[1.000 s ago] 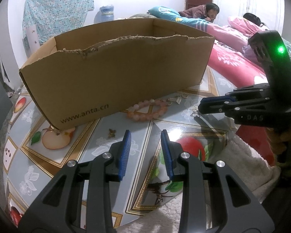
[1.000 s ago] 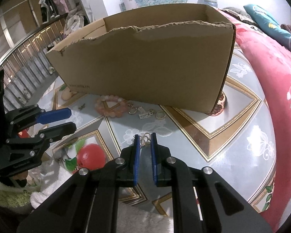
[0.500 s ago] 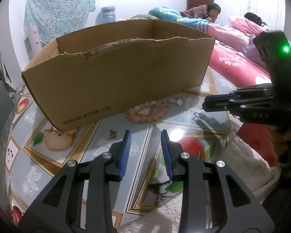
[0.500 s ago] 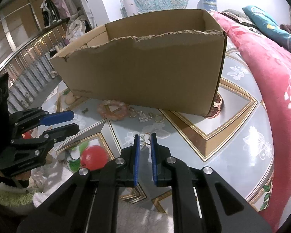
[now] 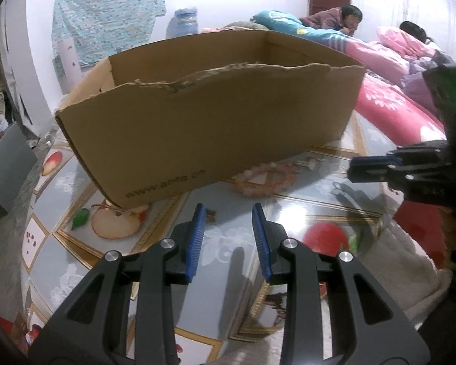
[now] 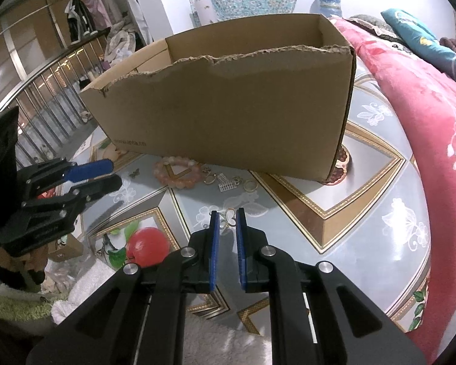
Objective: Organize jewelry
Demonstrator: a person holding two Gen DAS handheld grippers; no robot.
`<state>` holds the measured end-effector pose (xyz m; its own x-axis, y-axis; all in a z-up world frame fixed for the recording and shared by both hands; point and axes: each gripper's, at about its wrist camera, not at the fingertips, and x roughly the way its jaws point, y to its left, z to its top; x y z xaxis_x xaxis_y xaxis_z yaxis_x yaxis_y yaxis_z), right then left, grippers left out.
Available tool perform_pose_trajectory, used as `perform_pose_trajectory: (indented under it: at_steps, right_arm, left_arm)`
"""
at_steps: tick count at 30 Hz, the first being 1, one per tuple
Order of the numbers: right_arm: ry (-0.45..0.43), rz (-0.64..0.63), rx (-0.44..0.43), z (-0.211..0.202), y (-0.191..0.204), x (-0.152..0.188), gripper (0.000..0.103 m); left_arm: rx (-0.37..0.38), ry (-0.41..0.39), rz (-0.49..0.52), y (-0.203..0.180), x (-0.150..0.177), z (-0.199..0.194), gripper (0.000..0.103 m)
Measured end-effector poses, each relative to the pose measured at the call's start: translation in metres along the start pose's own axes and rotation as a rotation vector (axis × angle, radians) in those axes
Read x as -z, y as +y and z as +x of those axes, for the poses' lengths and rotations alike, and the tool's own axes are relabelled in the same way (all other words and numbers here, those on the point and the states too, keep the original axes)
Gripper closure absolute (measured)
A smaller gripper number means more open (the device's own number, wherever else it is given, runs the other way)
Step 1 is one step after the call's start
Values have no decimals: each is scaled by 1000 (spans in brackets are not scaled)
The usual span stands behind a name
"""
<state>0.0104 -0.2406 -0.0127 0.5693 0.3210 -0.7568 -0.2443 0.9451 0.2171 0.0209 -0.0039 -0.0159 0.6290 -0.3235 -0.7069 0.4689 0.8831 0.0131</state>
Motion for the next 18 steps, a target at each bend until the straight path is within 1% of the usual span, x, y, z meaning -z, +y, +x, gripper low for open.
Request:
perform_pose_trajectory:
  at_steps: [4,6,10,11,13,18]
  right_arm:
    - [1,-2,-4,1,0,-1,92]
    - [2,-2,-5,2,0,-1,92]
    - [2,-1,-7,2,0,-1,92]
    - [2,-1,-7,3,0,-2,92]
    - [2,-1,-7,3,0,-2,92]
    - [4,2,-11,5,-1,-3,92]
  left_arm:
    - [-16,12,0,5,-3,6,73]
    - [-20,27,5,7,-4,11,78]
    - [-6,68,-14,13,-6,23,91]
    - [-6,78,-17,14,-6,25,92]
    - [-12,102,-24,16,-6,30,93]
    - [-14,112,-9,16,-7,34,93]
